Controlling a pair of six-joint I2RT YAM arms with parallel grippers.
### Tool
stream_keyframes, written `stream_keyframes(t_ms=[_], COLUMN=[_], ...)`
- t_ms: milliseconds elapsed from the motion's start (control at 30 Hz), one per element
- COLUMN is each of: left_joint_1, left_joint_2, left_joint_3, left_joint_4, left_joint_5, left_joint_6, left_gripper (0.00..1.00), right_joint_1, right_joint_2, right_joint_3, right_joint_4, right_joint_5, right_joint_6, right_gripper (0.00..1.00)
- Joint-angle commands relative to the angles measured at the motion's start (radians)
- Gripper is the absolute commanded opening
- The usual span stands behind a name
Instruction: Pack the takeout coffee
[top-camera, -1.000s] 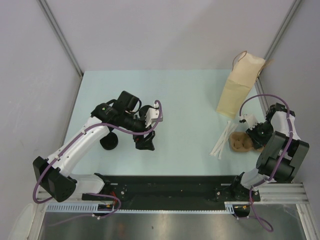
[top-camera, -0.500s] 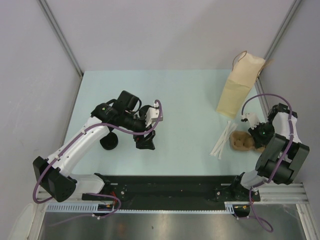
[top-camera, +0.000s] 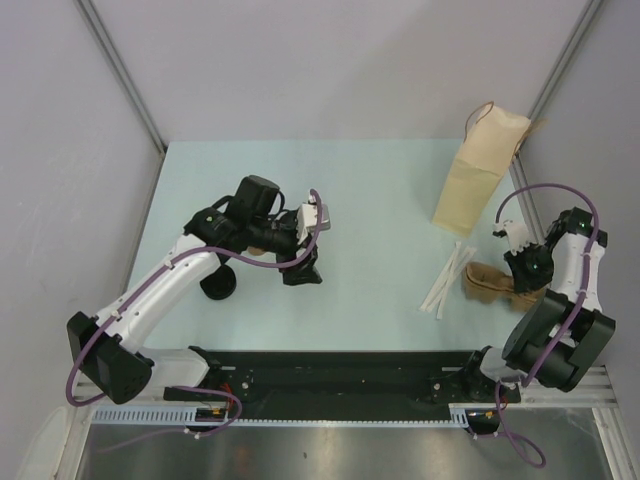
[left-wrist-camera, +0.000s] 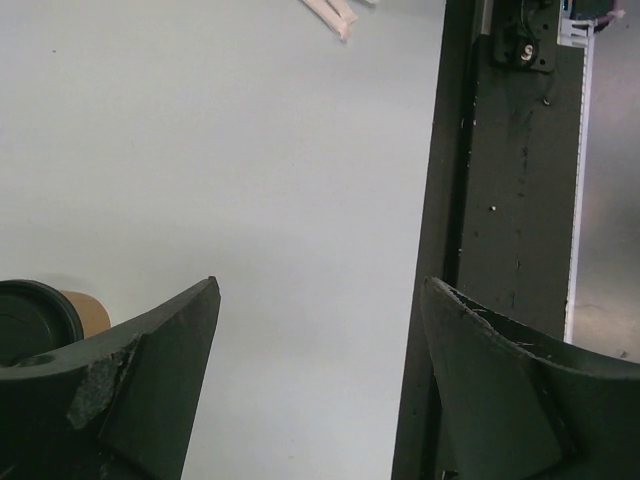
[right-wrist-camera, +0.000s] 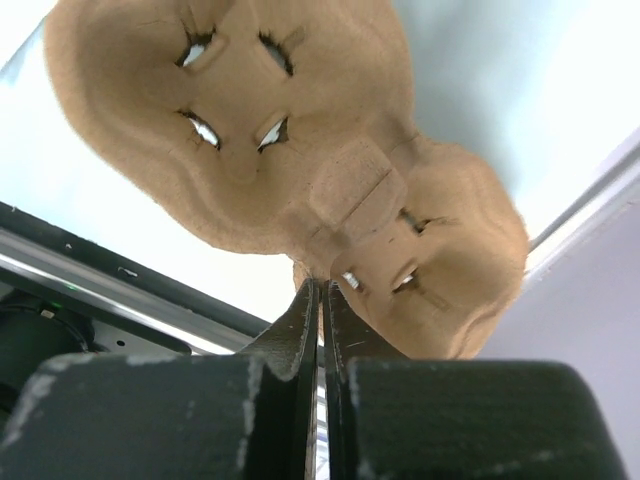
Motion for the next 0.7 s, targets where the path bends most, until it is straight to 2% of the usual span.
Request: stream_keyframes(t_ms=[0, 200, 333, 467, 500, 567, 667], left_joint_1=[-0.009, -0.009, -0.009, -0.009, -0.009, -0.009, -0.009], left_joint_2=[-0.025, -0.034, -0.050, -0.059, -0.061, -0.067, -0.067], left_joint_3=[-0.013, -0.038, -0.058, -0.062, -0.062, -0.068, -0.070], left_joint_4=[0.110, 0.159, 0.180, 0.173, 0.173, 0.171, 0.168], left_joint_5=[-0.004, -0.024, -0.033, -0.038, -0.038, -0.039, -0.038], left_joint_6=[-0.031, -0.041, -0.045, -0.041, -0.039, -0.041, -0.039], left_gripper=[0.86, 0.86, 0.87, 0.87, 0.87, 0.88, 0.88], right_joint_1=[0.001, 0.008, 0.031, 0.054, 0.050, 0.025, -0.016], right_joint_2=[-0.082, -0.137, -0.201, -0.171, -0.163, -0.125, -0.048], right_joint_3=[0.039, 0.036, -0.033, -0.031, -0.027, -0.004, 0.036], right_joint_4=[0.009, 0.014, 0.067, 0.054, 0.048, 0.022, -0.007], right_joint_5=[-0.018, -0.024, -0.002, 0.034, 0.039, 0.024, -0.001], right_joint_6=[0.022, 0.029, 0.024, 0.047, 0.045, 0.035, 0.029], right_gripper=[0.00, 0.00, 0.00, 0.00, 0.02, 0.17, 0.20])
